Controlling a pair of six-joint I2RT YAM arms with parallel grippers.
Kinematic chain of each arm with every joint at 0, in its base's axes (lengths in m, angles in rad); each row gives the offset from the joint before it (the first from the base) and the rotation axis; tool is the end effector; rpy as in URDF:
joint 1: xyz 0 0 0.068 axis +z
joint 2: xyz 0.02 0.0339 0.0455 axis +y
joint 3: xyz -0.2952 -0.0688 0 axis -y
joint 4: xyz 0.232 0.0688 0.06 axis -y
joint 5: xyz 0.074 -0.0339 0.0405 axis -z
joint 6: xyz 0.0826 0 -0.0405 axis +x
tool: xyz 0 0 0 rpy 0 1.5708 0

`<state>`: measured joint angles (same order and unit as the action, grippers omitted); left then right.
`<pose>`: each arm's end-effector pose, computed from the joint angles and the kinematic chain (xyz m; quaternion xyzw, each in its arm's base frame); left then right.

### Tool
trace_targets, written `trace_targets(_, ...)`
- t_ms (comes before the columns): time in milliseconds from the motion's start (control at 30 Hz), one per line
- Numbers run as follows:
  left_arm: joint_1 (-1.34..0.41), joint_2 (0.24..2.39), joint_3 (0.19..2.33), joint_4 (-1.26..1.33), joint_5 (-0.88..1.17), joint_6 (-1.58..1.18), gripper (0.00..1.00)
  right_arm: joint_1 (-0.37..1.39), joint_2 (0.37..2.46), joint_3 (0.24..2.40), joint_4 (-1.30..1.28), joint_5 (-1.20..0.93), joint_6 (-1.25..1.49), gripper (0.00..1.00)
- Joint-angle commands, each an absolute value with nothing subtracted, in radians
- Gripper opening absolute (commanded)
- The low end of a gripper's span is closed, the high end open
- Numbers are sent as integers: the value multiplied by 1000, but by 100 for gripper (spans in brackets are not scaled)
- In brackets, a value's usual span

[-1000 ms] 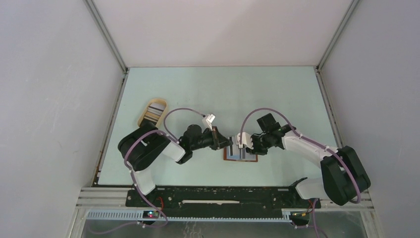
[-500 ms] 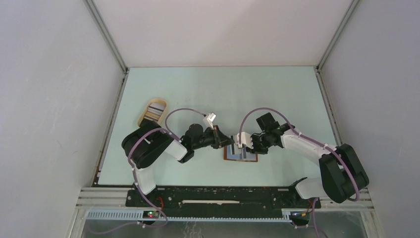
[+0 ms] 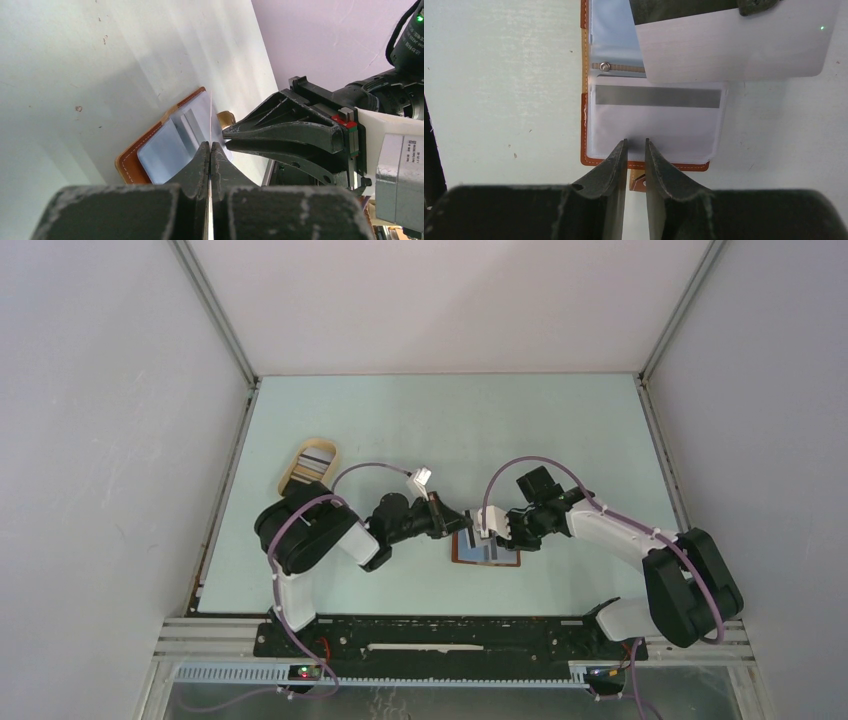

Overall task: Put the credit cards into the card holder
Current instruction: Insert the credit card into the card holder.

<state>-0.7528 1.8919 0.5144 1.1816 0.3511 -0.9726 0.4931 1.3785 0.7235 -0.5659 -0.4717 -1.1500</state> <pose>0.2472 -0.2705 0.1480 0.0267 0.7686 -0.5624 0.3038 0.1890 0.1442 0.1709 -0.7288 0.6223 0.1632 0.2344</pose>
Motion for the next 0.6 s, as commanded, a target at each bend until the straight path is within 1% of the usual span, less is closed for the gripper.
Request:
trace_targets(0, -752, 1895, 488, 1266, 308, -996, 0, 500, 1395, 750, -601, -453, -1155, 27)
trace_targets(567, -800, 1865, 503, 1123, 244, -970, 0, 503, 1390, 752, -597, -440, -1145, 28)
